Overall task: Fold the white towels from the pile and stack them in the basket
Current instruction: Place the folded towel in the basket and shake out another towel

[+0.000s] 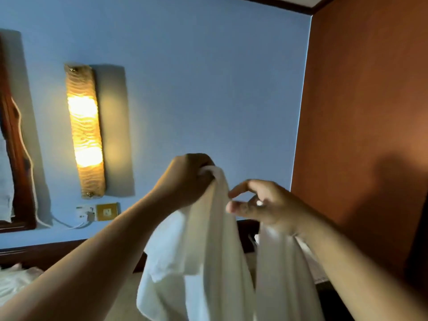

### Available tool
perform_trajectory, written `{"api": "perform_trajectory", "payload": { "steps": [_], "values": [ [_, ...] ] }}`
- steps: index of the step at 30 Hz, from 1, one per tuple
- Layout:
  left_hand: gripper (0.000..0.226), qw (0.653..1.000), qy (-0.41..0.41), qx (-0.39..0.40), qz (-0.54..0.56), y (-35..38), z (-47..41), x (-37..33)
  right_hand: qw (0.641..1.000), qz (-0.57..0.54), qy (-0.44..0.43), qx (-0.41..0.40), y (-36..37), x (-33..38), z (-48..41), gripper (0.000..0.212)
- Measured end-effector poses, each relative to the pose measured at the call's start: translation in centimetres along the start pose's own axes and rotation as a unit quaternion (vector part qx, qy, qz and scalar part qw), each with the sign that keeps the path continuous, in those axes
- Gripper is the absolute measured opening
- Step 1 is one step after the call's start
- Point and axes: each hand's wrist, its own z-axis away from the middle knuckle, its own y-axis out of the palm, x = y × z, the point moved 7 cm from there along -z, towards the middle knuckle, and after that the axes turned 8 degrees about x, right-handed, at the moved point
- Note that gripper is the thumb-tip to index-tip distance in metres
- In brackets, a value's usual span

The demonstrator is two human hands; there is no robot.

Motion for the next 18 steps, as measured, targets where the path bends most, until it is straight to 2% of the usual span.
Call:
{"api": "perform_trajectory", "payload": {
  "steps": [2,4,7,9,12,15,18],
  "values": [
    [0.016,1.0,0.009,0.008,0.013,0.6,-0.1,-1.4,0.993,0.089,0.035,-0.066,0.9,0.0,-0.1,0.079],
    [0.015,0.999,0.004,-0.019,0.04,0.2,-0.2,-1.9,0.969,0.183,0.045,-0.161,0.5,0.0,0.0,0.074],
    [0.015,0.997,-0.008,-0.042,0.07,-0.8,-0.3,-1.6,0.975,0.134,0.003,-0.176,-0.4,-0.3,-0.2,0.036],
    [0.013,0.998,-0.003,-0.016,0.054,-0.8,0.0,-1.1,0.976,0.087,-0.025,-0.2,-1.6,-0.5,-0.1,0.042],
    [0.015,0.997,0.008,0.063,-0.038,0.1,0.6,1.1,0.967,0.041,-0.007,-0.251,-3.6,-1.1,0.5,0.046],
    [0.019,0.989,-0.019,0.024,-0.145,-0.8,1.0,5.3,0.978,0.019,0.001,-0.207,-3.4,-1.3,0.5,0.045],
    [0.025,0.972,-0.112,-0.011,-0.204,-1.7,2.2,8.8,0.996,0.001,-0.062,-0.072,-0.5,0.9,0.9,0.044]
  ]
}}
